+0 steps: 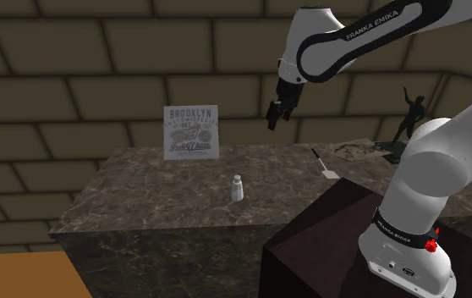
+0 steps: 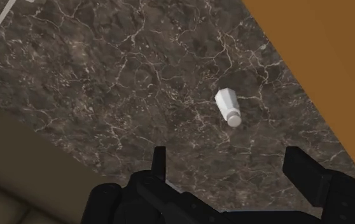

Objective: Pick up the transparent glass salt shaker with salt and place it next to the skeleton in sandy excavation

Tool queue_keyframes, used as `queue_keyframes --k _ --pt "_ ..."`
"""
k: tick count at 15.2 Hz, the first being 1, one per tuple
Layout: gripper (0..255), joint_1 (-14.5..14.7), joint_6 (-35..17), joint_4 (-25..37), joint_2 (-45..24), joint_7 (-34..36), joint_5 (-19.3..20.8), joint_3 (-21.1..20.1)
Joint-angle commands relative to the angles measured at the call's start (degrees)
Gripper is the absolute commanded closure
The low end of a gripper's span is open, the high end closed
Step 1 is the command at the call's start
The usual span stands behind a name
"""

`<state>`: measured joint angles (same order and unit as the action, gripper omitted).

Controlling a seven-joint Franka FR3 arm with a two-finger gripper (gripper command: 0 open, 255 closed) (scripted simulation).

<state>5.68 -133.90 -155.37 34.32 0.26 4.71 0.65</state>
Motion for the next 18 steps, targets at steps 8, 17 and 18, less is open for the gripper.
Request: queue_keyframes --k 8,17,18 --pt "0 1.3 -23.8 -2.7 -19.3 0.8 1.3 -1.8" --pt "0 2.7 -43.4 4.1 -44.1 15.2 20.0 0.0" --pt "0 4.9 -45.1 5.5 -46.9 17.5 22.6 2.3"
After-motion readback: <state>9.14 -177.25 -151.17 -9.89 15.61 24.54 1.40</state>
